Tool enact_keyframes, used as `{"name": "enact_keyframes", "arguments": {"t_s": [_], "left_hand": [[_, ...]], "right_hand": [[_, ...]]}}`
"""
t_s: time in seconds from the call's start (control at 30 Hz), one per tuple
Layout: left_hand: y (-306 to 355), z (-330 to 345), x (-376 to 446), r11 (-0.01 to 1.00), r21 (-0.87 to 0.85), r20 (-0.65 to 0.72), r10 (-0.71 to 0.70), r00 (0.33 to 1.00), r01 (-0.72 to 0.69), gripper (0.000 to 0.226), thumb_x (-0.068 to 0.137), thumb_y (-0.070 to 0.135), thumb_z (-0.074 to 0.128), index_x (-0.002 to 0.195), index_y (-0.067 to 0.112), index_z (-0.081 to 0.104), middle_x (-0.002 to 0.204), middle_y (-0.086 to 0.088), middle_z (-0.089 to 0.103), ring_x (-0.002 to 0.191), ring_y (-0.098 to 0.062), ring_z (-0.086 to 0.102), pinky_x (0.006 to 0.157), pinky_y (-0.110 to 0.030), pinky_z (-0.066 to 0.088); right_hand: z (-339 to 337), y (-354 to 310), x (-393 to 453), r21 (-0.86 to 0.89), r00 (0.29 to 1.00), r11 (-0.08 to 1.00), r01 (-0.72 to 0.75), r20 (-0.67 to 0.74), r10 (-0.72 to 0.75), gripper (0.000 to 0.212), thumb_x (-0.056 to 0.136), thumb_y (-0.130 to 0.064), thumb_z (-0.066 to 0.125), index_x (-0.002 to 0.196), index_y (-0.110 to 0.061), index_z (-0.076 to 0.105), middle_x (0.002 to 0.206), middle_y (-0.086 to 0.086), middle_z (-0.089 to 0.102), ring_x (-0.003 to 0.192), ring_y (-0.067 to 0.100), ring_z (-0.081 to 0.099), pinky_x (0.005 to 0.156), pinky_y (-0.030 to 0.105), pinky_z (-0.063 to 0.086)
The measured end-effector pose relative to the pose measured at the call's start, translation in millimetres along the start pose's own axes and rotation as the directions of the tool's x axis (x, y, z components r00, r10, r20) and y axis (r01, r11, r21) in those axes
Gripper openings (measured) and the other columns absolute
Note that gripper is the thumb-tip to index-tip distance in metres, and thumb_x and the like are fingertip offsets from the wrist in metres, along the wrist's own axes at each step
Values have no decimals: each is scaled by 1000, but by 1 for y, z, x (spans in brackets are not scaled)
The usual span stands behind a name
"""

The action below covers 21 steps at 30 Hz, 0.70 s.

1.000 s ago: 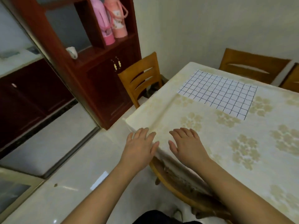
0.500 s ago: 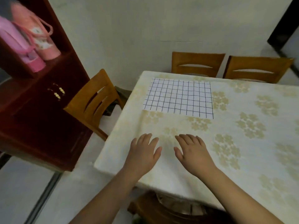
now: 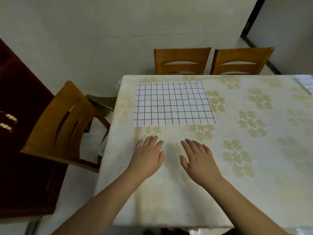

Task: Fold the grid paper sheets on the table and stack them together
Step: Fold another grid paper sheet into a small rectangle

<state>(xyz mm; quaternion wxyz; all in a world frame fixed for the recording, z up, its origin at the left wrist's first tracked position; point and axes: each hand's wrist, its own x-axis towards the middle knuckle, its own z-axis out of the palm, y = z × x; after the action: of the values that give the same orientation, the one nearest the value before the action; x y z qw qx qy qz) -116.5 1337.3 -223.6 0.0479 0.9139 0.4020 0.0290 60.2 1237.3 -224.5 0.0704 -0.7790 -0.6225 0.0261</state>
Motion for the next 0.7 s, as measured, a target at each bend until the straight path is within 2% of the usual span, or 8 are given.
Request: {"name": "enact_keyframes", "arguments": {"t_s": [0.13,0.33,0.37,0.43,0.47,0.53,0.63,0.7], "left_hand": [[-13,23,29,1000,5,17,-5,1000,5,50,86,37,33,115,14,67,126,-10,62,117,-27,59,92,-46,49],[-35,71,73,999,1,113,37,993,-38,46,80,30,36,107,15,70,125,-9,64,114,-27,62,88,-41,53],[-37,80,81,999,-22,132,33,991,-30,48,81,31,35,112,14,68,132,-9,60,121,-28,57,94,-42,50],[-40,98,94,999,-48,172,17,985,-9,58,86,34,26,131,15,56,152,-7,39,141,-25,34,111,-42,32],[-42,107,101,999,-46,190,0,982,9,63,87,37,19,138,16,49,157,-5,28,146,-23,22,115,-41,23],[-47,122,112,999,-18,188,-40,981,45,68,87,40,13,142,16,44,160,-2,20,148,-21,14,117,-40,16],[-58,139,124,997,24,165,-78,983,75,58,91,40,24,134,15,55,156,0,31,145,-23,26,113,-43,28],[-65,147,127,996,21,145,-88,986,86,52,92,39,32,131,16,59,153,0,38,141,-25,35,109,-45,36]], "right_hand": [[19,4,37,12,999,999,38,15,-38,55,89,-43,35,127,-13,61,130,6,61,116,28,60,97,48,46],[70,33,95,-13,994,999,46,103,-45,58,88,-43,35,128,-10,61,140,9,53,123,31,55,98,52,43],[80,39,103,-24,992,999,48,115,-45,58,87,-43,35,127,-10,62,140,9,53,124,31,55,99,53,43],[97,48,117,-44,986,998,49,164,-41,58,87,-43,34,126,-11,63,140,9,53,124,31,55,99,54,42],[106,51,123,-50,982,998,48,187,-38,59,86,-44,33,126,-12,63,140,9,53,124,32,54,99,54,42],[119,54,135,-47,974,998,46,226,-35,58,86,-44,33,125,-15,64,140,9,53,124,32,55,99,54,42],[136,56,149,-21,969,999,31,247,-25,58,87,-45,29,127,-18,61,145,10,47,129,33,49,102,56,37],[147,58,155,-3,963,1000,26,268,-24,67,88,-49,16,141,-22,45,157,7,29,141,31,30,112,54,21]]}}
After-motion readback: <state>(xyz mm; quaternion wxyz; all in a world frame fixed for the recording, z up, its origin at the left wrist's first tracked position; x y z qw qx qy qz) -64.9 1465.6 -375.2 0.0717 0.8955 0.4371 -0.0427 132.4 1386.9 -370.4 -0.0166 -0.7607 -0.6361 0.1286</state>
